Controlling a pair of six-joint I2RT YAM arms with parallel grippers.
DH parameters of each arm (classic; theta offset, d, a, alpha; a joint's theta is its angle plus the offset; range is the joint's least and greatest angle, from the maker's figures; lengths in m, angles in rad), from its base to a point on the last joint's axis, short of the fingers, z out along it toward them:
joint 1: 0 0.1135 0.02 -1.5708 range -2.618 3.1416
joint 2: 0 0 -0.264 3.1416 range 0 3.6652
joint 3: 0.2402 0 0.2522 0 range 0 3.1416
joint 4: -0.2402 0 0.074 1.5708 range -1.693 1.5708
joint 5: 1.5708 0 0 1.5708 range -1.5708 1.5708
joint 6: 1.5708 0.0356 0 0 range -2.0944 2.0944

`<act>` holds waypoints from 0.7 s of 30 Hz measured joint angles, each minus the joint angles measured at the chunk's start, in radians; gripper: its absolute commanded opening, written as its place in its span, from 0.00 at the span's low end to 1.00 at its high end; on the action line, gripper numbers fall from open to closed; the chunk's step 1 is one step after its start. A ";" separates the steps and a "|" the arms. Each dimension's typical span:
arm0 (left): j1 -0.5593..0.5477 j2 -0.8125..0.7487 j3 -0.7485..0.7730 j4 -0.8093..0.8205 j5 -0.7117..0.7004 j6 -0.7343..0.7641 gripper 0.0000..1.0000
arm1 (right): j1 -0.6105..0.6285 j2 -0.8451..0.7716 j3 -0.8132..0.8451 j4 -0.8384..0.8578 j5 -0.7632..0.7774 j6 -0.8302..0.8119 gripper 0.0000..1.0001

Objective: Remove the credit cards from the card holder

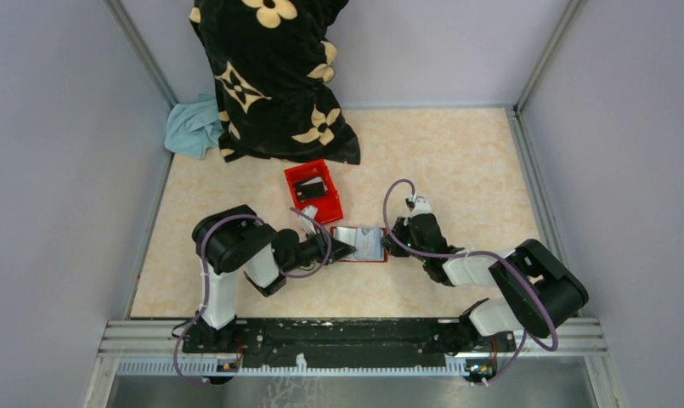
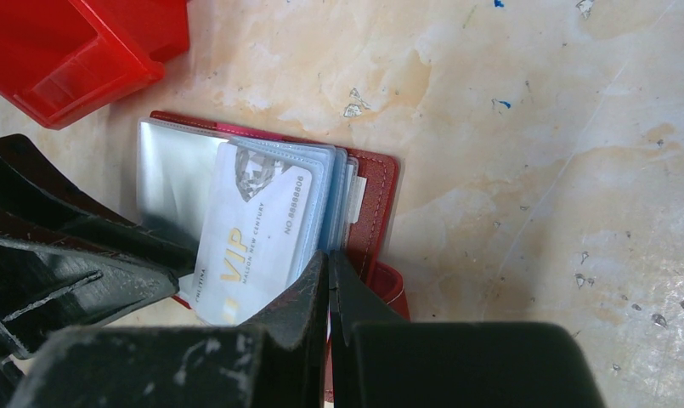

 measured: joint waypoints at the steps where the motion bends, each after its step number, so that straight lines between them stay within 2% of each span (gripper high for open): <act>1: 0.000 0.000 0.001 0.000 0.001 0.000 0.30 | 0.000 0.000 0.000 0.000 0.000 0.000 0.00; 21: 0.000 0.029 0.027 0.005 0.019 -0.016 0.29 | -0.001 0.004 0.000 0.005 -0.001 0.000 0.00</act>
